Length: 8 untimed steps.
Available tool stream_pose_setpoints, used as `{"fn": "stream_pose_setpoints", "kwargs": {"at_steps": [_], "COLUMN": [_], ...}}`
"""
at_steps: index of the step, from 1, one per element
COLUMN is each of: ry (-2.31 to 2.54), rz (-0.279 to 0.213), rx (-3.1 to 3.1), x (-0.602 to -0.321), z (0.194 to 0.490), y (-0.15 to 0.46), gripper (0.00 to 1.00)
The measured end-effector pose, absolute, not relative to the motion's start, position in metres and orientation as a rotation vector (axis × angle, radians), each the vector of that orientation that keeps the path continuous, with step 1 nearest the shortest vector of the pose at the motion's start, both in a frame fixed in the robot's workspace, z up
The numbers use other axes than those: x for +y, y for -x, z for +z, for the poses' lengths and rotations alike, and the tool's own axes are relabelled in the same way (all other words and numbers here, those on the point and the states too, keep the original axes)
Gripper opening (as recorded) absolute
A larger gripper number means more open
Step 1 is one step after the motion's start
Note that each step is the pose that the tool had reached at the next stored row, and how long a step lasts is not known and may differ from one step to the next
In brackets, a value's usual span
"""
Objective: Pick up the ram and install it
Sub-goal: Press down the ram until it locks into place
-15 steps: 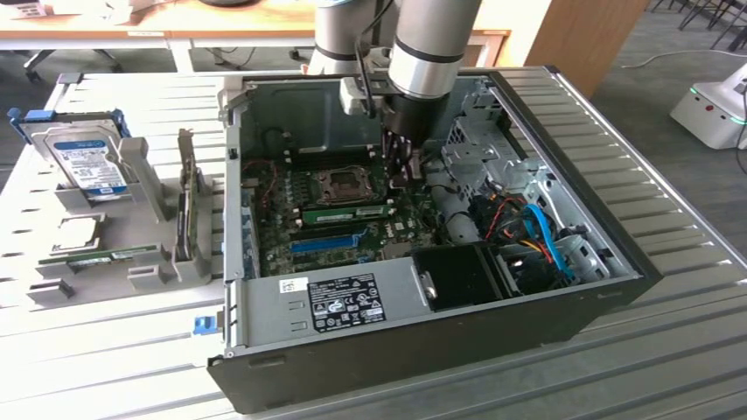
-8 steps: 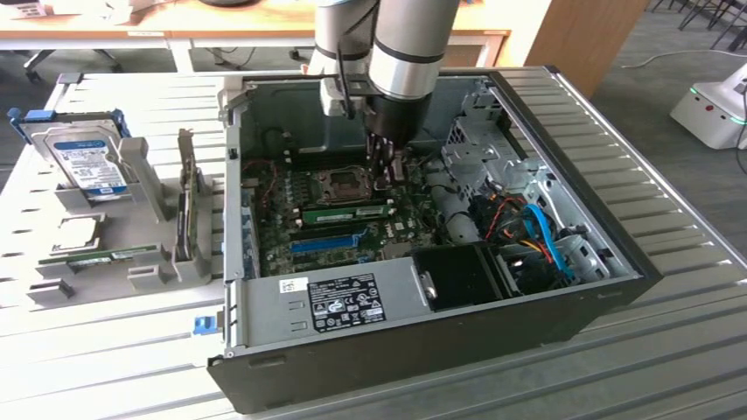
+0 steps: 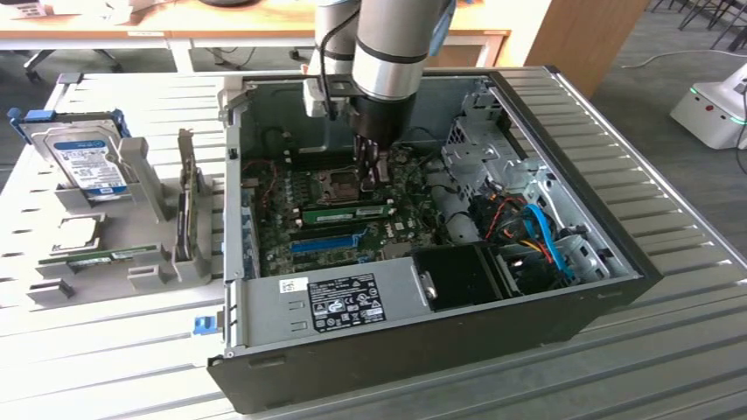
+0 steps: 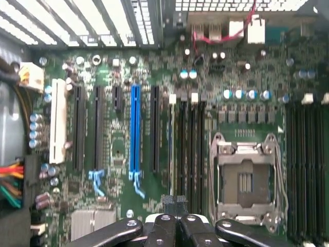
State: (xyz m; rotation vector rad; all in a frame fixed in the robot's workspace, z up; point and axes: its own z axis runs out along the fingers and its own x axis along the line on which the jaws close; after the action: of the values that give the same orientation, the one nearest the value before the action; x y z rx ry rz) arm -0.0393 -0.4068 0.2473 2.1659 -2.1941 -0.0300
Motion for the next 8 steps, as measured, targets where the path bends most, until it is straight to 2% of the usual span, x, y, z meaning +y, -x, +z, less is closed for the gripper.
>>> {"fn": "stream_pose_setpoints", "kwargs": {"at_steps": [8], "ry": [-2.166], "rz": [-0.03], "rx": [-2.194], "x": [-0.407], "z": [0.247], "y": [0.062], "gripper": [0.1]}}
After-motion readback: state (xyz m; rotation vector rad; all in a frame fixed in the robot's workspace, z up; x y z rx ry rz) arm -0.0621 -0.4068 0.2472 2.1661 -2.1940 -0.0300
